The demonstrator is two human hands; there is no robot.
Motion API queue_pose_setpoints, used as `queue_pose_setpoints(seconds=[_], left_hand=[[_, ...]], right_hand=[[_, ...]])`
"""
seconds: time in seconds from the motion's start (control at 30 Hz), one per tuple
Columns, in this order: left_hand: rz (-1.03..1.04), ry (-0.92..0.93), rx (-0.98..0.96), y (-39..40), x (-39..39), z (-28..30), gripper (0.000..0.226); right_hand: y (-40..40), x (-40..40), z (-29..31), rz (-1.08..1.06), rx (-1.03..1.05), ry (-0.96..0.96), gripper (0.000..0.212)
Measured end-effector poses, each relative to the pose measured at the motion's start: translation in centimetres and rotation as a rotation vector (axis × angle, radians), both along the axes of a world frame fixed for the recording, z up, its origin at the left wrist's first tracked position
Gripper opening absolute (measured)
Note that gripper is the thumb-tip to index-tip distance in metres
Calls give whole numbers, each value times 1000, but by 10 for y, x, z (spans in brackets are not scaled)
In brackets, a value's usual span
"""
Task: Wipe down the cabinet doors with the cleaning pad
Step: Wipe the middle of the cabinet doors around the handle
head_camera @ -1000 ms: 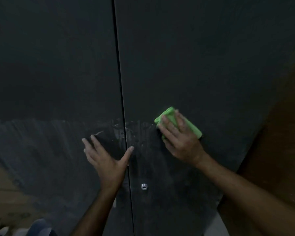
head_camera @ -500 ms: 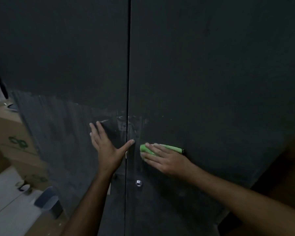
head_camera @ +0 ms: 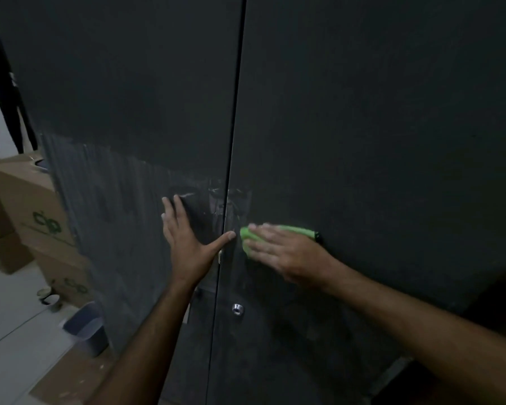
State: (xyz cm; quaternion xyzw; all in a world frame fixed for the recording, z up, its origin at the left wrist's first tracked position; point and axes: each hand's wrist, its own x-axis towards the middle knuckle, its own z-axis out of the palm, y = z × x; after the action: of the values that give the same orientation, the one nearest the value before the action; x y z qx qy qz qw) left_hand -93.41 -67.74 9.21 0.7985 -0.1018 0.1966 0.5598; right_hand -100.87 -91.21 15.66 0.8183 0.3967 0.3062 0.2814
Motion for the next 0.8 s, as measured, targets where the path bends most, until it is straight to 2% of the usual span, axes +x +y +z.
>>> queue_pose_setpoints(seconds=[0.07,0.1,0.13,0.23,0.27,0.3,0.4,0.47,0.5,0.57,0.63,0.67,0.73,0.8], left_hand=[[1,6,6,0,0,0,142],[0,6,12,1,0,0,142],[4,-1,17,2,1,0,141],[44,-61,58,13,6,-2,137],[52,-83,77,18,9,-3,136],[55,-102,91,22,12,-4,136],[53,-154,141,31,21,-4,139],[28,-190,193,33,25,-7,140],[14,-205,206,34,26,-8,140],[-7,-220,221,37,29,-8,140],[-16,-246,238,42,34,-7,139],[-13,-257,240,46,37,-6,138],[-4,-261,244,54,43,-6,138],[9,-250,247,63,47,-10,139]], right_hand=[[5,5,5,-45,291,-136,43],[12,3,-2,-69,364,-175,40],[16,-1,-15,-69,349,-177,39],[18,-15,-35,-20,-45,-24,41],[17,-12,-28,-7,-107,-19,41],[17,-6,-18,6,-69,-43,41],[26,13,3,-46,391,-181,41],[36,12,-12,-85,491,-231,42],[40,8,-26,-67,413,-205,43],[41,-2,-41,-16,123,-34,45],[38,1,-26,-24,-56,44,50],[38,9,-13,-21,-26,27,51],[40,24,8,-32,237,-81,48],[52,27,5,-84,485,-212,45]])
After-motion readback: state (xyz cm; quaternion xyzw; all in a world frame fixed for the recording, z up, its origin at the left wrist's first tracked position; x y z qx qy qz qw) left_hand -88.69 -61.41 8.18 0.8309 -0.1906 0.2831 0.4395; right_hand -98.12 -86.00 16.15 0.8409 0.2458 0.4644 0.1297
